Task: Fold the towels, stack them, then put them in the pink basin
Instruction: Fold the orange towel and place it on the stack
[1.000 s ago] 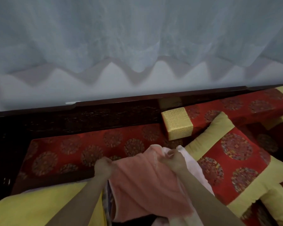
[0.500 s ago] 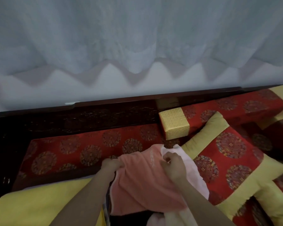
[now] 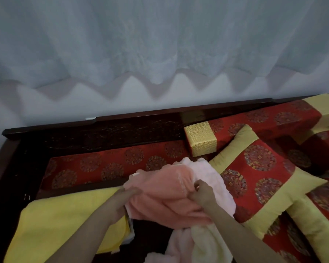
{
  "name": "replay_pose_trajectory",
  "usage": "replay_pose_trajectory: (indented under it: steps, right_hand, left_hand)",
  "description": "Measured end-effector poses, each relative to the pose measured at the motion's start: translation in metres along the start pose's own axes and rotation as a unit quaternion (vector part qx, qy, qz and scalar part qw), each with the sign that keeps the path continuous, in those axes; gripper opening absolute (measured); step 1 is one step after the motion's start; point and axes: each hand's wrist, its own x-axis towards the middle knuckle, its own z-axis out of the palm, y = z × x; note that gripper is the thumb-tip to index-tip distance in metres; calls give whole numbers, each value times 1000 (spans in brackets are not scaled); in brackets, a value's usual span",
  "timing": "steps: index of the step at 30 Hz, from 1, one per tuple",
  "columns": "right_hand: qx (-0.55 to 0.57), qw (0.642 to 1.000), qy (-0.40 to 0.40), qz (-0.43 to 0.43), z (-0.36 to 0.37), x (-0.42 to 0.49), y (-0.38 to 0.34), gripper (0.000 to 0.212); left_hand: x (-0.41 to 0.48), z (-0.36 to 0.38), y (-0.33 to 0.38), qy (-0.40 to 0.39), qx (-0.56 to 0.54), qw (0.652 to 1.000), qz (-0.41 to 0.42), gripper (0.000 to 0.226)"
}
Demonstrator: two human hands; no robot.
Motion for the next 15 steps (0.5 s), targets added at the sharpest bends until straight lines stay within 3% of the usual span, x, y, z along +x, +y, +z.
replay_pose_trajectory:
  steps: [3, 7, 10, 12, 15]
  right_hand:
    - [55, 991, 78, -99, -16, -24, 1, 4]
    - [123, 961, 145, -200, -50, -86, 20, 20]
    - [118, 970, 83, -197, -55, -136, 55, 34]
    - [60, 986, 26, -155, -46, -154, 87, 44]
    - [-25, 994, -75, -76, -26, -156, 115, 41]
  left_hand:
    - [-16, -8, -15, 14, 45, 998, 50, 43]
    - [-56, -21, -38, -23, 88, 991, 94, 53]
    - [-79, -31, -74, -50, 120, 990, 62, 57]
    - [-83, -34, -107, -62, 137, 989, 10, 57]
    - [-78, -32, -147, -79, 254, 962, -53, 51]
